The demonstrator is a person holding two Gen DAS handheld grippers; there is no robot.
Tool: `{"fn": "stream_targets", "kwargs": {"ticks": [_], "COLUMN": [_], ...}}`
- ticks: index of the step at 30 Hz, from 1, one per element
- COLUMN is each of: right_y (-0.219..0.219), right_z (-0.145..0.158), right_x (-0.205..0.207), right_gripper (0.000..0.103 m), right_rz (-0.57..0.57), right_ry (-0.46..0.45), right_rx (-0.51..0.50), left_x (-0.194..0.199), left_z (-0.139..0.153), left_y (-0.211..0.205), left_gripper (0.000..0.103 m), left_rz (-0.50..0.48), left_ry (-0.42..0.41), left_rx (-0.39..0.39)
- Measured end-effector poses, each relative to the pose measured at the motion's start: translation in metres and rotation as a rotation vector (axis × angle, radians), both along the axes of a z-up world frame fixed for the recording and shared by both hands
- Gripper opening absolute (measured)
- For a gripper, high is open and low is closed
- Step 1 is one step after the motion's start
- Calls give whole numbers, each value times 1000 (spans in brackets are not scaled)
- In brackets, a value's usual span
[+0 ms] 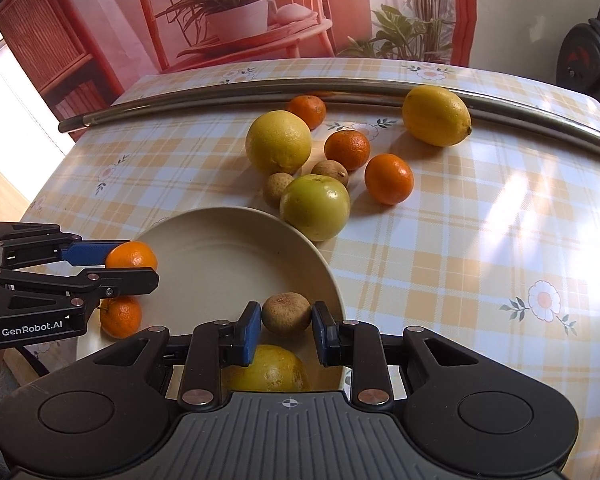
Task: Organize fruits
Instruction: 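Lower the kiwi and tangerine onto the white plate and open both tools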
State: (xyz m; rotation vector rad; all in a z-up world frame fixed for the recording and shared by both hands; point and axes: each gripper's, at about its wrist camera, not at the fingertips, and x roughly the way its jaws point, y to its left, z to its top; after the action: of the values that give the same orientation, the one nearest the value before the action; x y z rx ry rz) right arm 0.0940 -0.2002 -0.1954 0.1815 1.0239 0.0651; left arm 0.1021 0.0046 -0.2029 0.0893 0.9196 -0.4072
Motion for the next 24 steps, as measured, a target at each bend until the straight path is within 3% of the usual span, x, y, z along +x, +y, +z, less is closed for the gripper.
{"fn": "stream_targets", "kwargs": {"ticks": [15, 24], "right_y": [-3, -12], "right_z": [1, 23], "right_x": [-1, -7], "right_gripper": [27, 27], "right_rz": [-20, -50], "right_ry": [5, -109], "right_rx": [11, 32], "left_x": [3, 4], "left_z": [0, 22], "left_y": [3, 16], "left_gripper": [37, 37], "left_rz": [15, 38], "left_ry": [11, -33], "left_rx": [-18, -97]}}
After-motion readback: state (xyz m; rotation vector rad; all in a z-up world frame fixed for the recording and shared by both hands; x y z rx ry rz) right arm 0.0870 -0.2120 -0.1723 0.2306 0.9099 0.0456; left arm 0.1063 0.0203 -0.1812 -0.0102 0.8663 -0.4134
